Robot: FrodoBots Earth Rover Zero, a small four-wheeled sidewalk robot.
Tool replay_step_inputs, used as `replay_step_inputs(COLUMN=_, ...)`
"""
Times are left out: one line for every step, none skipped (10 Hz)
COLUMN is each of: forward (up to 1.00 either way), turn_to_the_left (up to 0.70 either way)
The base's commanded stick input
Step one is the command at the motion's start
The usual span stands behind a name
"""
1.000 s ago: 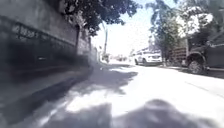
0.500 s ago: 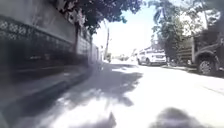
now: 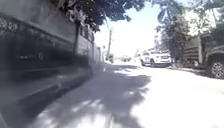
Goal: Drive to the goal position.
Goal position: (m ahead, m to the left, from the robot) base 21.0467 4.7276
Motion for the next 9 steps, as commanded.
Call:
replay_step_inputs(forward=1.00, turn_to_the_left=-0.40)
replay_step_inputs(forward=1.00, turn_to_the_left=-0.40)
replay_step_inputs(forward=1.00, turn_to_the_left=-0.31)
replay_step_inputs(forward=1.00, turn_to_the_left=-0.11)
replay_step_inputs(forward=1.00, turn_to_the_left=-0.01)
replay_step_inputs(forward=1.00, turn_to_the_left=0.00)
replay_step_inputs(forward=1.00, turn_to_the_left=0.00)
replay_step_inputs(forward=1.00, turn_to_the_left=-0.02)
replay_step_inputs(forward=1.00, turn_to_the_left=-0.02)
